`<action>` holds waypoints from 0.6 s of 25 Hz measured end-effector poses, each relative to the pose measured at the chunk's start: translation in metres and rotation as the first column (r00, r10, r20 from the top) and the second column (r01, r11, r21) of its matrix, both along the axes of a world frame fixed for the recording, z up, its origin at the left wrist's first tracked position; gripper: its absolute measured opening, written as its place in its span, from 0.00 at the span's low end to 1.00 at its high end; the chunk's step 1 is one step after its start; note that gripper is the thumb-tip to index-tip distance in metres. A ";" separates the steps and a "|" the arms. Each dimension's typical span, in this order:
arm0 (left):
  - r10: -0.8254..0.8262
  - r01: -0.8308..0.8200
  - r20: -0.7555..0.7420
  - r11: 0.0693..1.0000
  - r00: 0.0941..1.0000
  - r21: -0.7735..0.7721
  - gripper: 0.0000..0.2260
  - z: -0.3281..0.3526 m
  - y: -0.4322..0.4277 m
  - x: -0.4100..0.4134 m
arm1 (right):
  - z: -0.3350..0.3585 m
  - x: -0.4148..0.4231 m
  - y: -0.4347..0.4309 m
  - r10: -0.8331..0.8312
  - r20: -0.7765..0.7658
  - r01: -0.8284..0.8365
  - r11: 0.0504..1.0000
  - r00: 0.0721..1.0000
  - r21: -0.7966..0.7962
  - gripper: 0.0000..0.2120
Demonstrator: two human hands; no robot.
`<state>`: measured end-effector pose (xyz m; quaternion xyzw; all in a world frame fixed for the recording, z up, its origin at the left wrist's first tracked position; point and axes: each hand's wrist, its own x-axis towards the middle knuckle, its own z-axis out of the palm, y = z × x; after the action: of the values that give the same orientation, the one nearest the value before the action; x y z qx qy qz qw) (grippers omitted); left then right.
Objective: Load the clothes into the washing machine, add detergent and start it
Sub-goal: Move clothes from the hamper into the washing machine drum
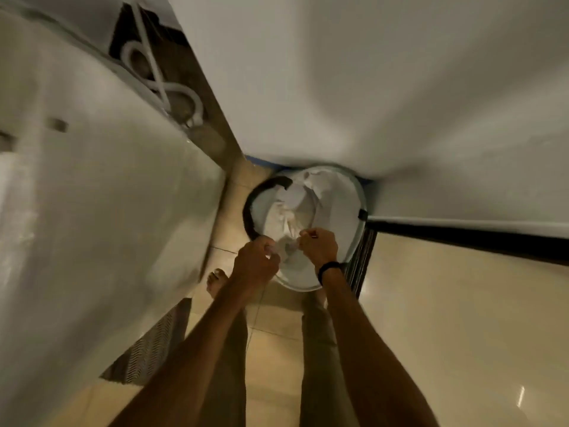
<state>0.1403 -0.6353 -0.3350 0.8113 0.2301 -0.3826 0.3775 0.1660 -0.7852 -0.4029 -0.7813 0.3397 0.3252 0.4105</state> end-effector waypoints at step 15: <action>0.750 -0.744 -0.227 0.655 0.621 0.130 0.21 -0.345 -0.044 -0.003 | -0.390 0.004 0.031 0.135 -0.177 -0.130 0.991 0.975 0.038 0.22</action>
<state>0.1375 -0.6795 -0.6801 0.5888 0.5980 -0.2916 0.4590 0.1704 -0.7539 -0.7927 -0.7642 0.3181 0.4252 0.3661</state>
